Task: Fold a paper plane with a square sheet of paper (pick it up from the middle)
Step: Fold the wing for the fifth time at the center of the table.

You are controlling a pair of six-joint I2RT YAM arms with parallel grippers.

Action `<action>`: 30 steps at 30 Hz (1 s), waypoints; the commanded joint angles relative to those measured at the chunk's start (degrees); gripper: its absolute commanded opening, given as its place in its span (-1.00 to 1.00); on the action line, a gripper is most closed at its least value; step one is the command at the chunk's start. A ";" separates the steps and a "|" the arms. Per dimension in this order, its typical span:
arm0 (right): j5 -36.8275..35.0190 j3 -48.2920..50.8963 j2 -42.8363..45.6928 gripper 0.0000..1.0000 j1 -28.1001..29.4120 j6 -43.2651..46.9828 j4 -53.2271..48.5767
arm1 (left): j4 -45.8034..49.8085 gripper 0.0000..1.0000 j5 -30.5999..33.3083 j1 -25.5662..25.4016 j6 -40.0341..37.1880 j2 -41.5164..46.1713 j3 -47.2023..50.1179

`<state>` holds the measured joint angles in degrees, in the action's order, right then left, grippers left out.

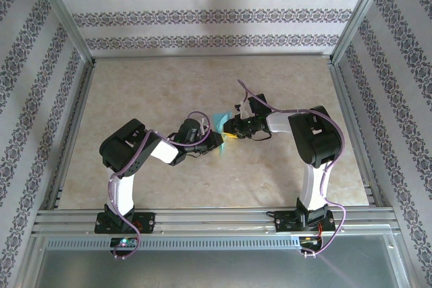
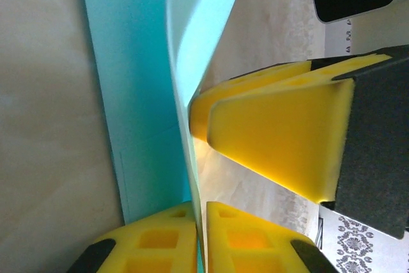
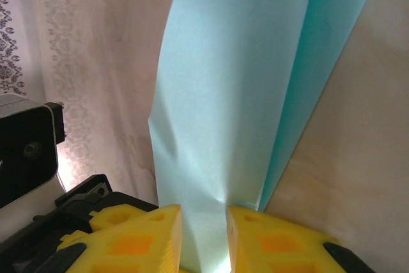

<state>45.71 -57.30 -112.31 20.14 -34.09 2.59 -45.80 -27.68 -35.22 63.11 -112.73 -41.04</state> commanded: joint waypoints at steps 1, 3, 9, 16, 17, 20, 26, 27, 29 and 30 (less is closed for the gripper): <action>-1.64 -1.20 -1.68 -0.47 0.95 1.54 -1.27 | 15.89 -0.72 4.78 0.15 -0.99 -5.57 2.43; -1.85 -1.29 -1.68 -0.47 0.95 1.57 -1.53 | 15.70 -0.70 4.92 0.15 -0.81 -5.41 2.63; -1.77 -1.21 -1.58 -0.47 0.95 1.74 -1.71 | 14.40 -0.65 5.16 0.24 -0.04 -5.48 3.16; -0.82 -1.04 0.46 -0.46 0.95 1.26 -1.21 | 14.72 -0.79 5.97 0.41 0.14 -5.58 3.50; -0.72 -0.99 1.13 -0.46 0.95 1.30 -1.10 | 14.61 -0.83 6.06 0.49 0.30 -5.57 3.67; 0.06 -1.00 2.34 -0.46 0.78 1.39 -0.41 | 13.41 -0.85 6.06 0.77 1.02 -5.74 4.43; 1.72 -0.56 1.98 -0.45 0.95 2.61 0.05 | 6.41 -0.90 4.48 1.79 4.46 -7.75 6.72; 1.94 -0.51 1.78 -0.45 1.03 2.80 0.13 | 4.81 -0.90 4.19 1.85 5.21 -8.28 7.13; 2.27 -0.54 1.34 -0.45 1.38 3.28 0.05 | 0.95 -0.92 3.30 2.26 7.04 -9.81 8.02; 2.50 -0.70 1.14 -0.45 1.54 3.37 -0.08 | -0.30 -0.93 3.20 2.35 7.59 -10.25 8.40</action>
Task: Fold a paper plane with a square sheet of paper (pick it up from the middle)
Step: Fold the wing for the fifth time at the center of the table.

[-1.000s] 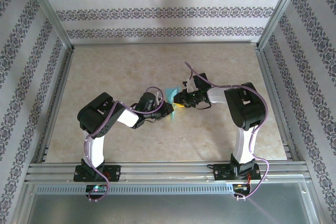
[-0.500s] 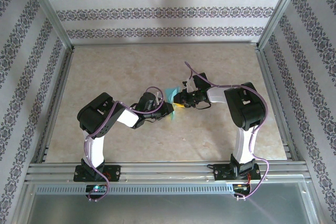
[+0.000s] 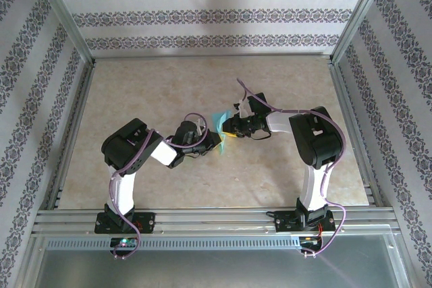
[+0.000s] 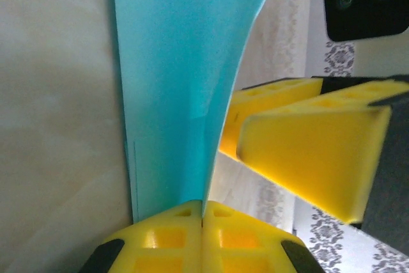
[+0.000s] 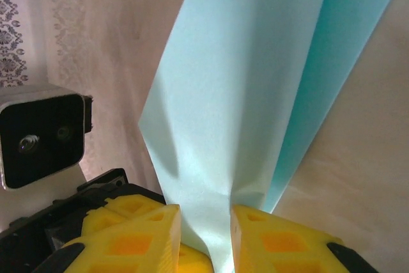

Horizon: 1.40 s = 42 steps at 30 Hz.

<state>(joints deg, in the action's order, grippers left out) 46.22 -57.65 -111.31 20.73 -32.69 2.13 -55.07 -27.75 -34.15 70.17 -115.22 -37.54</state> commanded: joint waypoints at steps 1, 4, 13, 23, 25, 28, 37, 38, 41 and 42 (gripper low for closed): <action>2.08 -0.56 -0.18 -0.46 1.06 2.09 0.18 | 7.99 -0.94 3.16 1.37 0.96 -8.19 5.10; 2.31 -1.32 -1.05 -0.46 1.48 2.23 -0.15 | 8.33 -0.94 3.23 1.44 1.06 -8.35 5.15; 0.04 -2.29 -0.61 -0.46 1.07 1.67 -0.53 | 15.35 -1.00 3.56 1.45 -0.58 -6.77 3.23; -1.88 -3.50 1.31 -0.46 -0.01 2.01 -0.79 | 24.49 -1.00 4.28 1.46 -3.03 -4.75 0.25; -2.21 -3.76 0.54 -0.46 0.18 1.89 -0.77 | 25.16 -1.00 4.45 1.41 -2.93 -4.74 -0.03; -2.96 -4.07 -0.09 -0.47 0.61 2.23 -1.25 | 24.94 -1.00 4.79 1.43 -2.34 -4.67 0.14; -3.15 -4.51 -1.35 -0.47 0.82 3.27 -2.13 | 24.66 -1.00 5.21 1.54 -1.66 -4.40 0.61; -3.09 -4.58 -1.58 -0.47 0.80 3.34 -2.21 | 24.73 -1.00 5.21 1.49 -1.55 -4.40 0.56; -2.56 -5.17 -2.65 -0.47 1.06 3.58 -3.08 | 24.70 -1.00 5.23 1.47 -1.45 -4.40 0.56; -2.49 -5.43 -3.01 -0.47 1.28 3.64 -3.24 | 24.68 -1.00 5.18 1.53 -1.44 -4.35 0.58</action>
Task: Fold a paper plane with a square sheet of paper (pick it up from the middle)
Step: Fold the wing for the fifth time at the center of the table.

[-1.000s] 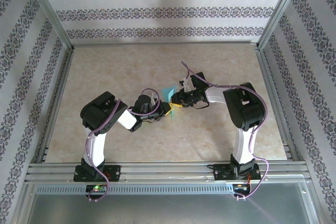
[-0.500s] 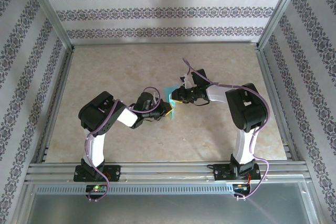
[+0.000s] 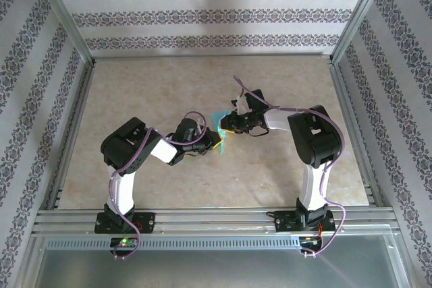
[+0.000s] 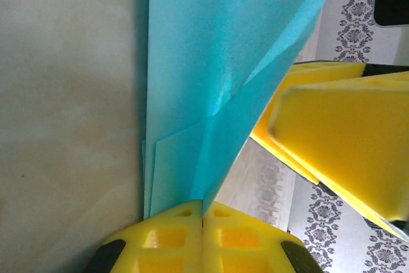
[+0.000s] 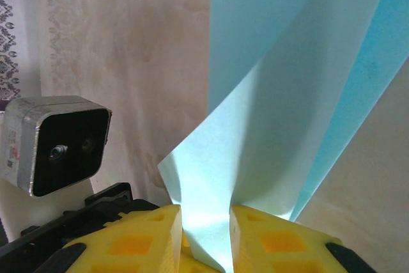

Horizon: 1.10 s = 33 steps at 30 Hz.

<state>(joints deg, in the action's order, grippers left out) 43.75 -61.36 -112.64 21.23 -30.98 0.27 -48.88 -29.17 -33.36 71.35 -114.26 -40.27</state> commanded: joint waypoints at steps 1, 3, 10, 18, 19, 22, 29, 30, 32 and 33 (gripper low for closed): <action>0.07 -1.86 -1.98 -0.47 0.95 1.97 -1.65 | 18.50 -1.00 6.63 0.83 -2.67 -5.27 3.29; -0.32 -2.11 -2.44 -0.47 1.17 1.99 -2.07 | 18.65 -0.98 6.75 0.78 -2.69 -5.10 3.32; -3.37 -2.98 -2.96 -0.46 1.44 1.81 -4.34 | 19.44 -0.89 6.92 0.85 -2.75 -4.42 3.38; -7.12 -2.68 -3.54 -0.45 1.88 -0.01 -5.50 | 21.45 -0.76 6.72 0.84 -3.41 -1.67 3.37; -7.55 -2.56 -3.51 -0.45 1.88 -0.53 -5.60 | 21.75 -0.74 6.75 0.84 -3.47 -1.10 3.37; -9.38 -2.16 -3.47 -0.45 2.23 -2.22 -5.74 | 23.30 -0.69 6.93 0.84 -3.96 1.56 3.58; -13.86 0.01 -1.15 -0.42 3.15 -8.63 -5.29 | 28.25 -0.55 7.51 0.33 -5.15 9.61 4.54; -14.40 0.27 -0.80 -0.42 3.28 -9.43 -5.35 | 28.89 -0.53 7.48 0.15 -5.30 10.94 4.58; -15.38 0.87 -0.11 -0.42 3.47 -11.15 -5.31 | 30.81 -0.51 8.32 -0.44 -5.98 13.58 4.18; -15.89 1.22 0.29 -0.42 3.62 -12.01 -5.24 | 32.38 -0.51 8.95 -0.77 -6.62 14.87 3.79</action>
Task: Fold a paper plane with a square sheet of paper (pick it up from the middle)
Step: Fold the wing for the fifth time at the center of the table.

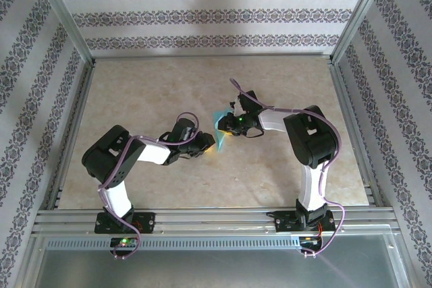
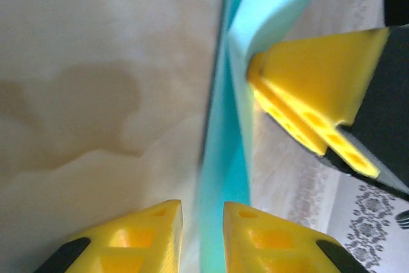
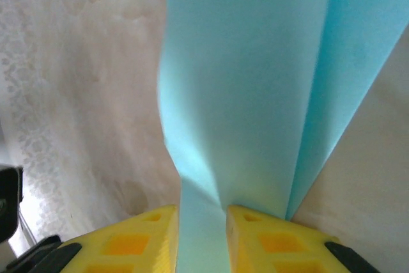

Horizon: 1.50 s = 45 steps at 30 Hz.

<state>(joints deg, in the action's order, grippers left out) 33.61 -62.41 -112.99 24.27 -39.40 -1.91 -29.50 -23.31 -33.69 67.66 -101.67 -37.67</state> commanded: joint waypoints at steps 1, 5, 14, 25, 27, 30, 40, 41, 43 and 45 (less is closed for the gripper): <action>-6.29 2.60 1.02 -0.42 0.67 -4.42 -2.95 | 14.26 -0.51 3.69 -0.77 -3.59 3.38 0.84; -8.12 4.04 2.87 -0.42 1.55 -7.78 -2.62 | 18.81 -0.49 6.13 -1.94 -6.46 6.76 -1.10; -9.28 6.23 5.51 -0.42 2.45 -11.90 -1.20 | 16.30 -0.43 3.37 -3.93 -10.00 4.03 -6.42; -8.14 6.16 4.18 -0.42 2.03 -13.07 -0.83 | 15.72 -0.58 2.26 -4.61 -12.58 2.70 -11.76; -7.79 6.19 4.01 -0.43 1.92 -13.48 -0.72 | 15.11 -0.63 1.40 -5.27 -12.39 1.24 -12.70; -7.27 6.16 3.74 -0.44 1.74 -13.91 -0.63 | 14.73 -0.69 0.61 -5.84 -12.22 -0.48 -13.51; -6.46 6.25 3.65 -0.45 1.57 -14.39 -0.64 | 18.52 -0.73 1.26 -6.39 -12.73 -3.48 -15.16; -6.45 6.29 3.65 -0.44 1.57 -14.48 -0.68 | 19.58 -0.73 2.17 -6.38 -12.81 -3.37 -15.21; -6.45 6.27 3.70 -0.44 1.48 -14.25 -0.67 | 20.51 -0.73 3.11 -6.33 -12.95 -3.11 -14.93; -6.36 6.25 3.70 -0.44 1.48 -14.30 -0.69 | 20.68 -0.73 3.51 -6.38 -12.75 -2.98 -14.61</action>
<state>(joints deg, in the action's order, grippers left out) 26.87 -57.32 -108.09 26.02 -52.86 -1.45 -11.86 -21.69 -39.38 55.88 -104.88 -51.79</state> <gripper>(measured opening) 0.280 0.135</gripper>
